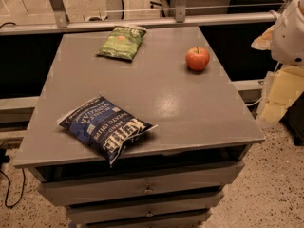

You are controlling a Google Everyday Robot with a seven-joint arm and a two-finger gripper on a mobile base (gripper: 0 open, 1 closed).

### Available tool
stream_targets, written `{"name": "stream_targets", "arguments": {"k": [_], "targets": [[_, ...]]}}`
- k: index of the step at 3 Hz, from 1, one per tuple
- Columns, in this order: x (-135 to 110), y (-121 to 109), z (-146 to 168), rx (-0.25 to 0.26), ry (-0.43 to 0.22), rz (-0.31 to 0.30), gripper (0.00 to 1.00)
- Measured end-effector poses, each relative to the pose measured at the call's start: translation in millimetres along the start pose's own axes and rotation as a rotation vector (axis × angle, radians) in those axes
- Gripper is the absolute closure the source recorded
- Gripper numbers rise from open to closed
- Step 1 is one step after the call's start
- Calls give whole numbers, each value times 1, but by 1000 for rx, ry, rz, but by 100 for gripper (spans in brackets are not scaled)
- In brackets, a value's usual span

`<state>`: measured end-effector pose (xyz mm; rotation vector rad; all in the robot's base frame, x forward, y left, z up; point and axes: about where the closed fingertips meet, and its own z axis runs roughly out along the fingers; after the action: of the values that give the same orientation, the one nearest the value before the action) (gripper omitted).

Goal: Pick apple

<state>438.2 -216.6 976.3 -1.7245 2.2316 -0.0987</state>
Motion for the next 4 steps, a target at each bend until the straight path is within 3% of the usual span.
{"name": "stream_targets", "arguments": {"k": [1,2,4], "targets": [[0,0,0,0,0,0,0],[2,-27,13,28,-62,1,0],[-29,-114,87,52,-339,7,0]]}}
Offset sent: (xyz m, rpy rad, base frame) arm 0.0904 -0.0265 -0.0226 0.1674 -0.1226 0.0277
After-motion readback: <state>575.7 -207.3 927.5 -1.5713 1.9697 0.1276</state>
